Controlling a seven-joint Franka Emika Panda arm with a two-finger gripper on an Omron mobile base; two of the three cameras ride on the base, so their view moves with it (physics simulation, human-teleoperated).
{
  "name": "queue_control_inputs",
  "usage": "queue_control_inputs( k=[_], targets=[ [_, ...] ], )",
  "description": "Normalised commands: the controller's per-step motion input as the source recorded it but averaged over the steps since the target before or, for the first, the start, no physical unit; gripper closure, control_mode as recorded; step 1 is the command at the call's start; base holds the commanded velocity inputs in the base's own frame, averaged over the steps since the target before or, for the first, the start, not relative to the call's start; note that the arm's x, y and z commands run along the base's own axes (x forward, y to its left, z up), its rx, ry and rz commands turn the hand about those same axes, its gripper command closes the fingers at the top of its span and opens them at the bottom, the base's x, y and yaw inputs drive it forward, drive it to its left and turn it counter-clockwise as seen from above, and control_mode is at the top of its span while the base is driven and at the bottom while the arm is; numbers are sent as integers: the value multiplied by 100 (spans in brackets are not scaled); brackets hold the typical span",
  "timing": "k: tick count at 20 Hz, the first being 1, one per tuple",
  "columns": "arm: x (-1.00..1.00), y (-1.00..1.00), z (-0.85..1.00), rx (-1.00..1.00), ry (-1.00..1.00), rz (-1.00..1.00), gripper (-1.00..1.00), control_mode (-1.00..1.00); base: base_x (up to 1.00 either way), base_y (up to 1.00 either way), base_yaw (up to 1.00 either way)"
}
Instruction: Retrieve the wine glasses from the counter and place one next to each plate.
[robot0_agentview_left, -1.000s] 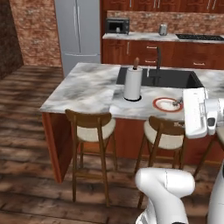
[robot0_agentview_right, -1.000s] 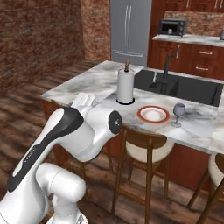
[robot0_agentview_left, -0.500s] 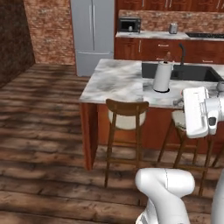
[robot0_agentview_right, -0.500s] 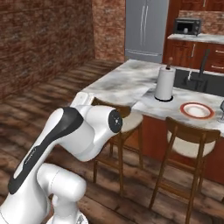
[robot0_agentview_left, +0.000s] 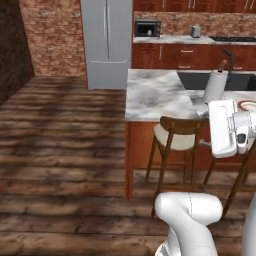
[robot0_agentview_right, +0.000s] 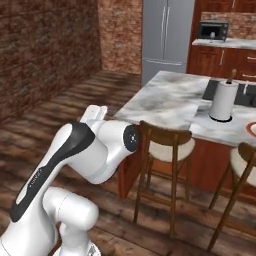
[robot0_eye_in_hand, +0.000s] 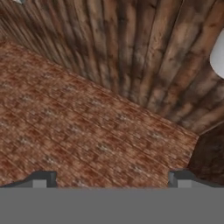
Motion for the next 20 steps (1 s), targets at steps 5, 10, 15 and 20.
queue_control_inputs(
  k=[5, 10, 15, 20],
  targets=[
    [0, 0, 0, 0, 0, 0, -100, 100, 70, 100, -24],
    [0, 0, 0, 0, 0, 0, -100, 100, 97, 100, -26],
    [0, 0, 0, 0, 0, 0, -100, 100, 100, 100, -26],
    [0, 0, 0, 0, 0, 0, -100, 100, 100, 100, -26]
  ],
)
